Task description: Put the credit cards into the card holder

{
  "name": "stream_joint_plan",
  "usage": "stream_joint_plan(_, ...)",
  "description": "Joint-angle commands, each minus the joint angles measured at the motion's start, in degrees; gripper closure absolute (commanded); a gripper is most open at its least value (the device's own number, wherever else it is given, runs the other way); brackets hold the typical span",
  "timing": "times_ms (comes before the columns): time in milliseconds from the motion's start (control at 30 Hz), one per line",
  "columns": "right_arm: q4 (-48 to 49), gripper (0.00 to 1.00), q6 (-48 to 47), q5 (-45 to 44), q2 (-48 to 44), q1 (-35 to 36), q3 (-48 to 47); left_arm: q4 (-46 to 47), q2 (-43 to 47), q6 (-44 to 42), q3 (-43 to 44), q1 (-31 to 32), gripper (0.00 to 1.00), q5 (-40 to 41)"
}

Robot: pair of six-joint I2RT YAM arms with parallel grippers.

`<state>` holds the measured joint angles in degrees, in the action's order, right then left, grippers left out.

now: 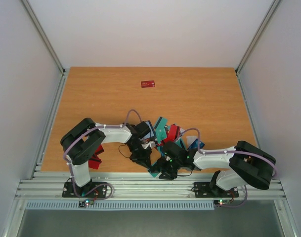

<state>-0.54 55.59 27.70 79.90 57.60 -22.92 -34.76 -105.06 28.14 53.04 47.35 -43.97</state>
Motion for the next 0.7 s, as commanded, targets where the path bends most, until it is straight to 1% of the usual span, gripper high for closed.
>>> stream_joint_plan(0, 2.71, 0.48, 0.04, -7.4, 0.35, -0.23, 1.71, 3.33, -2.51, 1.73, -2.42, 0.81, 0.91, 2.33)
stream_joint_plan(133, 2.86, 0.54, 0.03, -7.95, -0.28, -0.21, 2.06, 3.64, -2.51, 1.9, -2.83, 0.74, 0.91, 2.18)
stream_joint_plan(433, 2.52, 0.7, -0.75, -8.54, -2.37, -0.21, 2.09, 4.44, -3.28, 2.26, -3.02, 0.81, 0.91, 1.28)
stream_joint_plan(567, 1.56, 0.72, -1.36, -8.52, -3.52, -0.21, 1.55, 5.27, -3.53, 2.66, -3.28, 0.82, 0.91, 0.75)
stream_joint_plan(667, 0.15, 0.75, -2.2, -8.17, -4.08, -0.22, 0.62, 5.78, -3.68, 3.12, -3.38, 0.83, 0.91, 0.47)
